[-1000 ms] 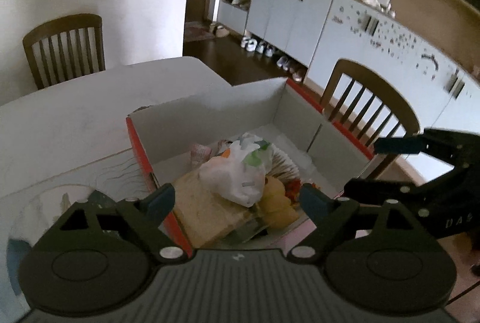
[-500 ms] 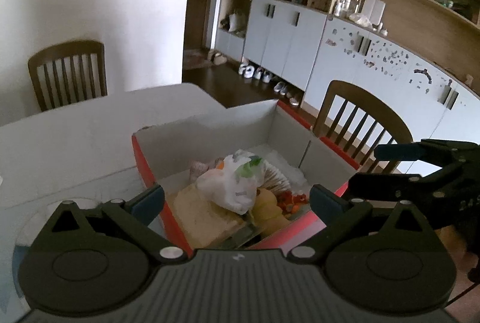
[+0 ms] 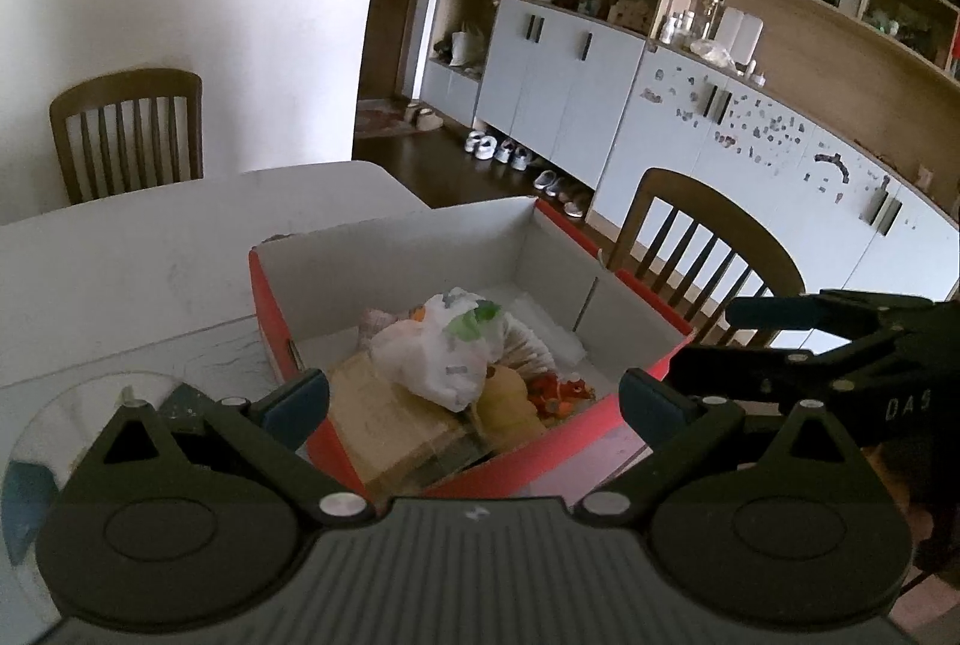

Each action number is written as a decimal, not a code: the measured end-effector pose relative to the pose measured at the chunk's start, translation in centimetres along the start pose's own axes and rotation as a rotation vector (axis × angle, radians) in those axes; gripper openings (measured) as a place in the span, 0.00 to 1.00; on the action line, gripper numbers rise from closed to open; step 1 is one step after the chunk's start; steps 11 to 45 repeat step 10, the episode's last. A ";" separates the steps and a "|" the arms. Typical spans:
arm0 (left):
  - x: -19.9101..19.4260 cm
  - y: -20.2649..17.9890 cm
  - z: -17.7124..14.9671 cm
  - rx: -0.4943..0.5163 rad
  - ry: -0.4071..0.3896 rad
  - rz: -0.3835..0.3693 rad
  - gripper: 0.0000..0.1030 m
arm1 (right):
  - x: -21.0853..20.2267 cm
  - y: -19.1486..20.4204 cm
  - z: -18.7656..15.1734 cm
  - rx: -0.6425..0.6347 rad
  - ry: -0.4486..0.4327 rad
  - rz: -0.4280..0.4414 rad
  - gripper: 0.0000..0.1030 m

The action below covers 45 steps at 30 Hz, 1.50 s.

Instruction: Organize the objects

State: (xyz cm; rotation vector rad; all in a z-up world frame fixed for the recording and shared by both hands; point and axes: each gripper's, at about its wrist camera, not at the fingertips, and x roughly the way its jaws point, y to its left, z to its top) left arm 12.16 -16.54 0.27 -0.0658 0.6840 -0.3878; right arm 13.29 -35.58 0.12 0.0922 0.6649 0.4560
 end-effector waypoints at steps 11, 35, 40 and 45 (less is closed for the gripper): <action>-0.4 -0.4 -0.4 0.020 -0.008 0.015 1.00 | -0.2 0.1 -0.1 0.004 -0.012 0.002 1.00; -0.4 -0.4 -0.4 0.020 -0.008 0.015 1.00 | -0.2 0.1 -0.1 0.004 -0.012 0.002 1.00; -0.4 -0.4 -0.4 0.020 -0.008 0.015 1.00 | -0.2 0.1 -0.1 0.004 -0.012 0.002 1.00; -0.4 -0.4 -0.4 0.020 -0.008 0.015 1.00 | -0.2 0.1 -0.1 0.004 -0.012 0.002 1.00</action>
